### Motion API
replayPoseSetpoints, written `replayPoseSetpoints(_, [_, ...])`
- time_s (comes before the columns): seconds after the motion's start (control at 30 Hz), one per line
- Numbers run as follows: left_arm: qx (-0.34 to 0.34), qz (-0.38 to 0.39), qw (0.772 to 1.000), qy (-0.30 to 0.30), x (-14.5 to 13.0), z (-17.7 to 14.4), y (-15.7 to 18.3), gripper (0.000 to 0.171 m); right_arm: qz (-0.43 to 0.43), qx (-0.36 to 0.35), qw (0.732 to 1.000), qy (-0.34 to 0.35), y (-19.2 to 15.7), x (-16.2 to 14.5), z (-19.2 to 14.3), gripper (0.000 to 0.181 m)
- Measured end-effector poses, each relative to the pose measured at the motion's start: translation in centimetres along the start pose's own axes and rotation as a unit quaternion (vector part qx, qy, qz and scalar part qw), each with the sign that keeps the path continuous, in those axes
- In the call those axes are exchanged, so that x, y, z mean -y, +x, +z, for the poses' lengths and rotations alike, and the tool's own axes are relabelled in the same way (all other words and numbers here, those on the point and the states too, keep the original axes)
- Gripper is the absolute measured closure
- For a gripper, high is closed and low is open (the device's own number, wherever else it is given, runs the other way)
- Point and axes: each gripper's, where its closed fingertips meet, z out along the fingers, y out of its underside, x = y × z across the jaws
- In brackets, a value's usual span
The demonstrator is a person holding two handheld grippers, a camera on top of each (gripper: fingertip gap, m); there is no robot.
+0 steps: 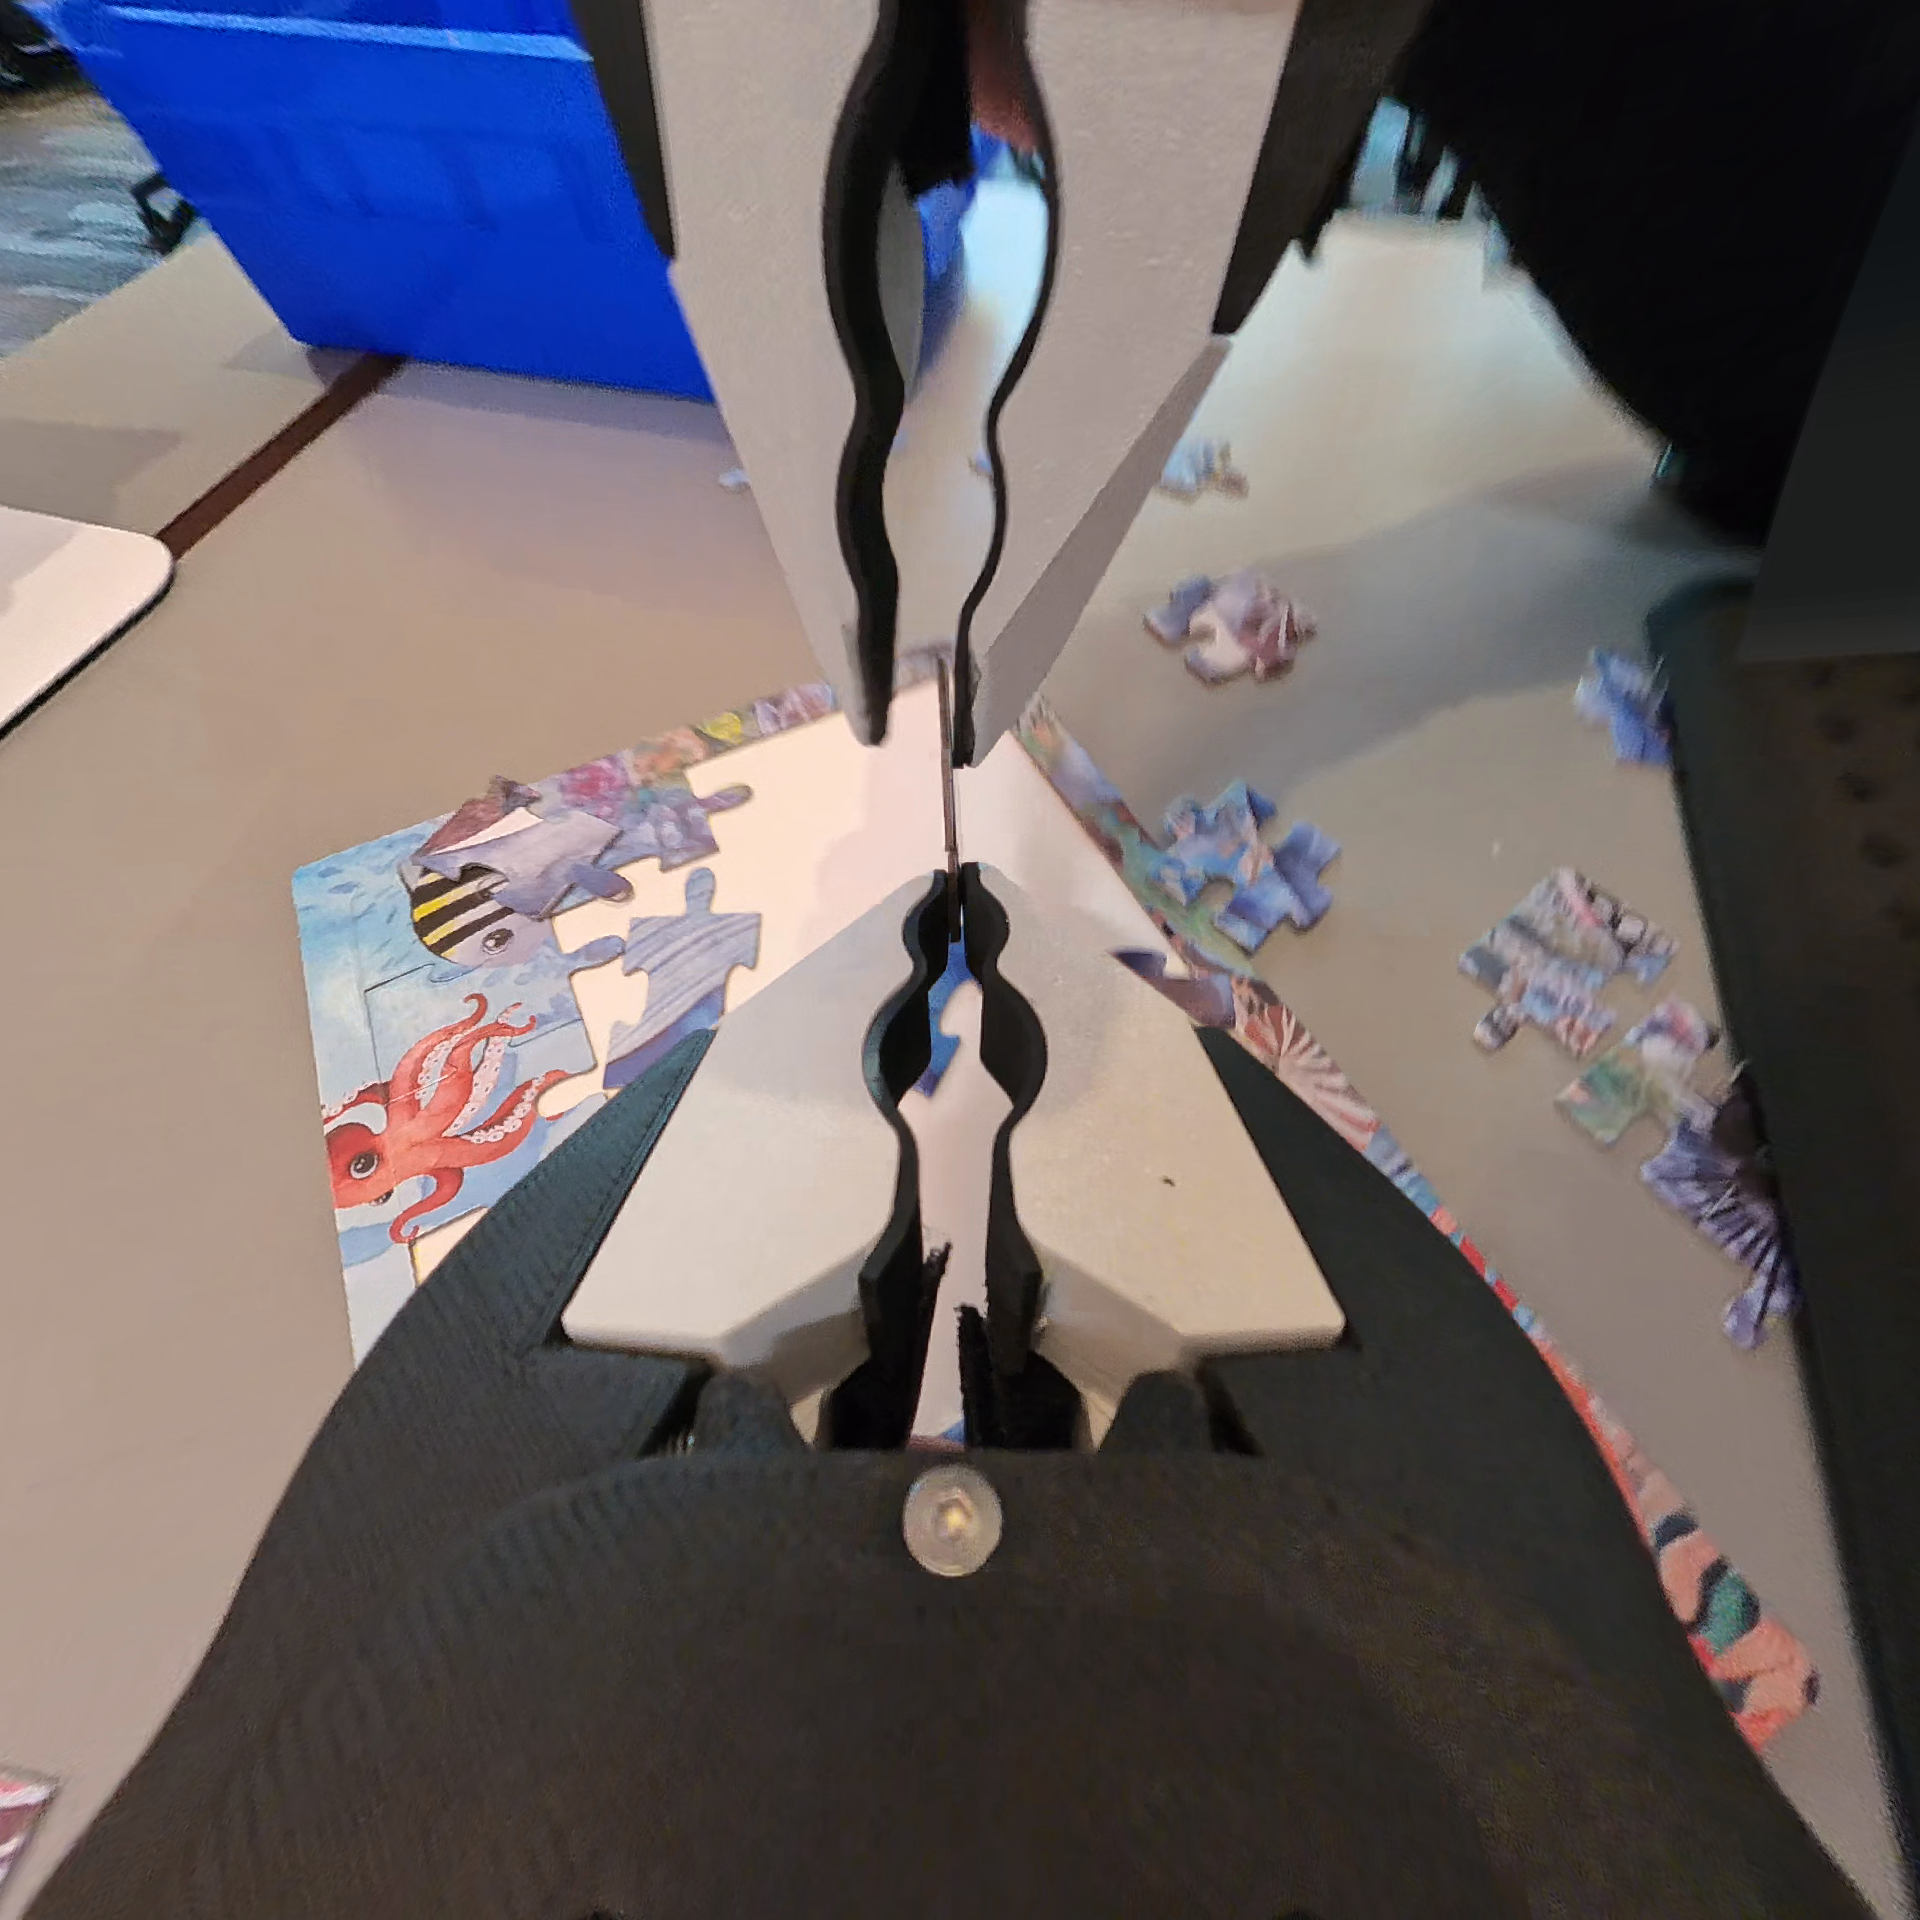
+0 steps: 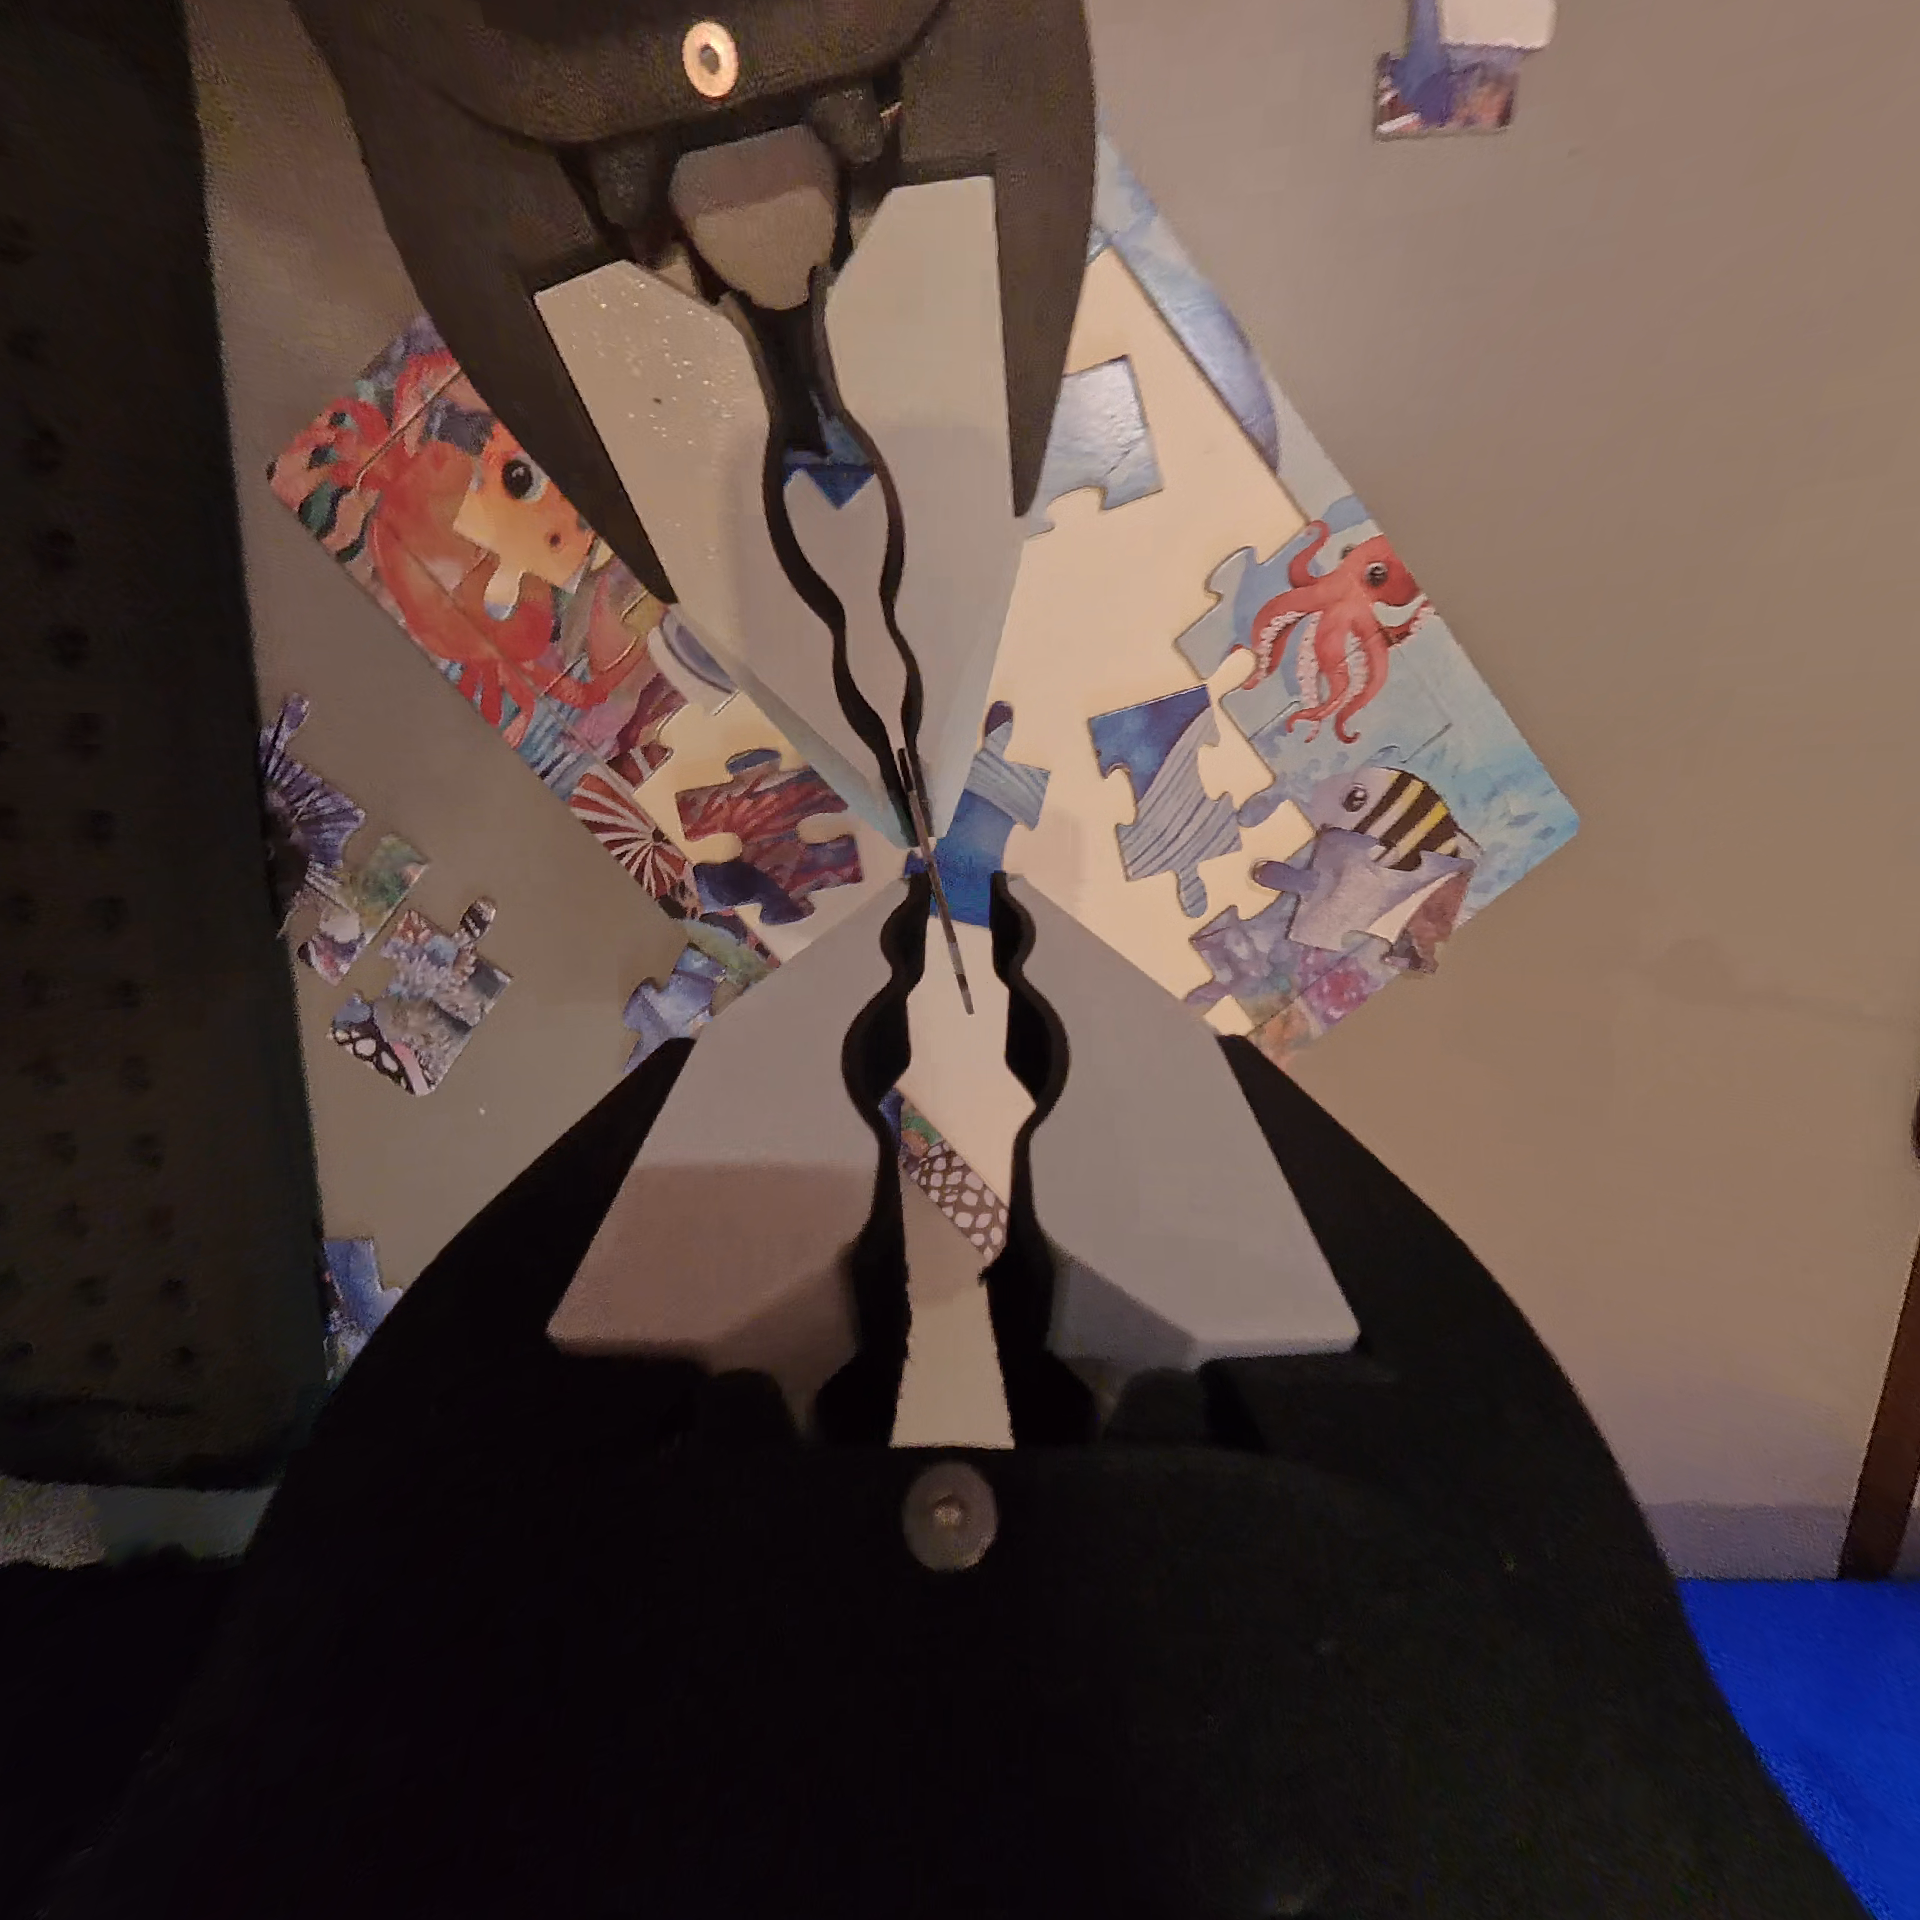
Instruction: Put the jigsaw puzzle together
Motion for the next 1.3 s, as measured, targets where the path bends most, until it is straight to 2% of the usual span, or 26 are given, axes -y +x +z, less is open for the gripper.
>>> replayPoseSetpoints(0.1, [-0.001, -0.041, 0.998, 0.044, 1.2, -0.7, -0.7, 0.171, 0.032, -0.022, 0.999, 0.023, 1.4, 0.2, -0.9, 0.162])
replayPoseSetpoints(0.27, [-0.006, -0.095, 0.989, 0.11, 3.0, -1.9, -1.8, 0.171, 0.049, -0.014, 0.999, 0.019, 1.7, -0.7, -1.2, 0.158])
replayPoseSetpoints(0.33, [-0.011, -0.094, 0.988, 0.12, 3.2, -2.1, -1.7, 0.171, 0.038, -0.014, 0.999, 0.015, 1.5, -0.6, -1.0, 0.163])
replayPoseSetpoints(0.53, [-0.022, -0.085, 0.99, 0.112, 3.1, -1.8, -1.0, 0.17, 0.014, -0.007, 1.0, 0.019, 0.8, -0.5, -1.3, 0.18])
replayPoseSetpoints(0.67, [-0.008, -0.049, 0.996, 0.072, 2.0, -1.3, -0.8, 0.168, -0.005, 0.003, 1.0, -0.007, 0.0, -1.3, -1.0, 0.181])
replayPoseSetpoints(0.83, [0.003, -0.035, 0.997, 0.065, 2.0, -1.2, -0.9, 0.166, -0.004, 0.006, 0.997, -0.078, -0.1, -4.0, -0.2, 0.181])
replayPoseSetpoints(1.1, [-0.018, -0.021, 1.0, 0.015, 0.5, 0.4, 0.3, 0.165, -0.001, 0.045, 0.987, -0.156, -1.3, -6.9, 1.7, 0.181])
replayPoseSetpoints(1.3, [-0.013, 0.007, 1.0, -0.003, 0.4, 1.4, 0.9, 0.161, -0.003, 0.046, 0.986, -0.158, -1.4, -6.9, 1.9, 0.181])
